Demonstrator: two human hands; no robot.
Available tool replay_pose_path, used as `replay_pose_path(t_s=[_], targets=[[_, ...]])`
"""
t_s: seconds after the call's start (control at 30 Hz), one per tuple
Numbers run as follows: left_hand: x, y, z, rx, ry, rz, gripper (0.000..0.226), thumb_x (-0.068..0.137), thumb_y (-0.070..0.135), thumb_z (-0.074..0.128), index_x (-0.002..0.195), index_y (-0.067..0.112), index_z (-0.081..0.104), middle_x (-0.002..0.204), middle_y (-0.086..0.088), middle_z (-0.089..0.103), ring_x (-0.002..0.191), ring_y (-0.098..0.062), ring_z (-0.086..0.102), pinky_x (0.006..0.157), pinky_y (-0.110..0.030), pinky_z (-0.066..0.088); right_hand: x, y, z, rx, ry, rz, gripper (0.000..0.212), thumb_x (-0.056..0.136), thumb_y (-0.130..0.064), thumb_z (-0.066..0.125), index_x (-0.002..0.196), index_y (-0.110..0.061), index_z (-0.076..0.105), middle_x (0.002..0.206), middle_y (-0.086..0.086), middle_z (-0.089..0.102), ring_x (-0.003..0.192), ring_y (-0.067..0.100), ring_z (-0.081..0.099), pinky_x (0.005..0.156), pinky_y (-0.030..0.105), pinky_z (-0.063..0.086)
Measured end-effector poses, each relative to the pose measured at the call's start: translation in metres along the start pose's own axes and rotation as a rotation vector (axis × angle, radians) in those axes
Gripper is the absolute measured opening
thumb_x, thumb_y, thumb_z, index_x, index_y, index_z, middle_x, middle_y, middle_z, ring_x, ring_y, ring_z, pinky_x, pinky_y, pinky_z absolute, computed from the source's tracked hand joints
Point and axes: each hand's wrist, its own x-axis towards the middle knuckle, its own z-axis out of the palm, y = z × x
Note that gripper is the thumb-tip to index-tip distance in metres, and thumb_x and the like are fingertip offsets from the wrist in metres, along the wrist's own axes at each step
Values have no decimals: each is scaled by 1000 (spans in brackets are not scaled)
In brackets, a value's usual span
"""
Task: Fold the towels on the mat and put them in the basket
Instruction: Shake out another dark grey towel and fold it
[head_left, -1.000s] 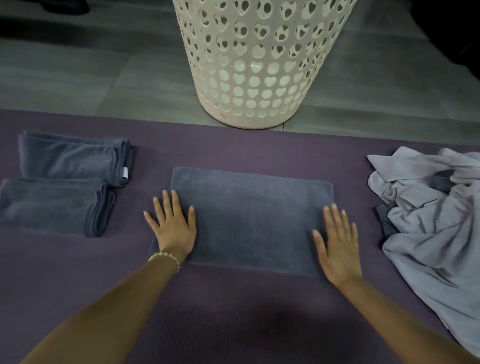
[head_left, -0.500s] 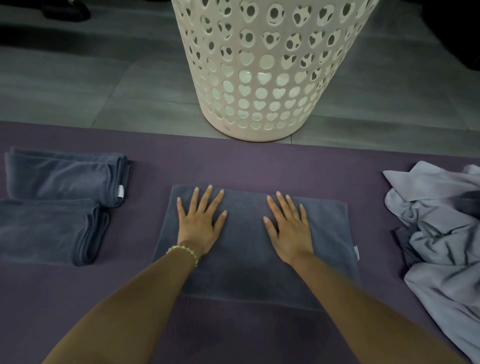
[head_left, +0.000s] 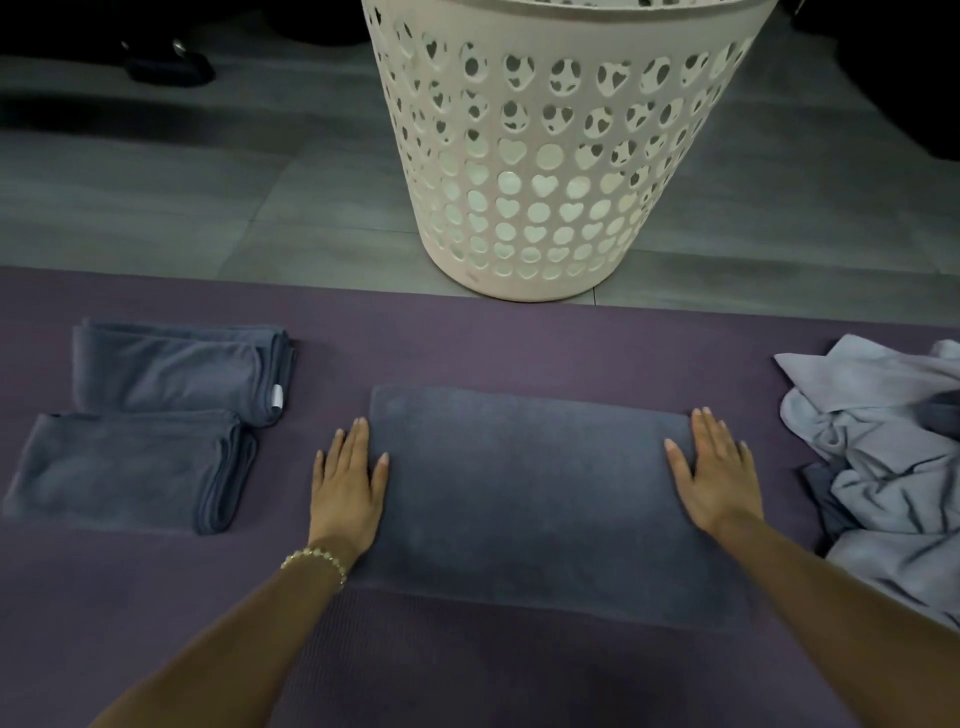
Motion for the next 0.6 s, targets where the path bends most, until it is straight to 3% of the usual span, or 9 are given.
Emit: replay_pose_path(t_s=[0.13, 0.23, 0.37, 0.43, 0.53, 0.6], targets=[[-20, -14, -11, -235, 20, -34, 49, 98, 29, 45, 144, 12, 38, 132, 0, 52, 127, -23, 43, 110, -39, 33, -16, -22, -7, 144, 110, -6, 63, 100, -36, 33, 152, -10, 9, 161, 4, 6, 148, 22, 5, 119, 38, 5], [-22, -18, -22, -354, -29, -163, 40, 92, 24, 58, 129, 7, 52, 120, -6, 61, 111, -26, 57, 100, -38, 43, -50, -72, -5, 339, 179, -244, 55, 97, -27, 49, 145, -6, 33, 152, 11, 33, 140, 28, 30, 117, 38, 20], [-13, -17, -31, -390, -219, -381, 44, 85, 25, 69, 118, -1, 56, 112, -11, 63, 108, -26, 59, 89, -28, 42, -90, -147, 10, 556, -107, -495, 58, 93, -49, 46, 136, -11, 48, 139, 5, 48, 121, 18, 50, 109, 28, 34], [-12, -13, -34, -437, -265, -395, 48, 82, 26, 72, 118, -1, 56, 114, -10, 65, 105, -23, 60, 85, -25, 45, -105, -180, 16, 679, -279, -487, 52, 93, -41, 52, 139, -17, 44, 139, 0, 46, 108, 12, 54, 103, 28, 41], [-19, 4, -45, -596, -265, -229, 44, 84, 18, 71, 123, 10, 53, 113, 3, 61, 97, -5, 59, 79, -11, 42, -121, -222, 15, 895, -556, -346, 45, 98, -32, 48, 141, -22, 38, 138, -5, 47, 114, 5, 48, 104, 25, 38], [-26, 21, -49, -674, -375, -46, 56, 84, 6, 68, 132, 20, 43, 113, 10, 56, 97, 12, 57, 81, -5, 43, -123, -240, 12, 1035, -621, -261, 36, 100, -33, 44, 135, -24, 42, 129, -8, 52, 119, 6, 49, 106, 29, 38]])
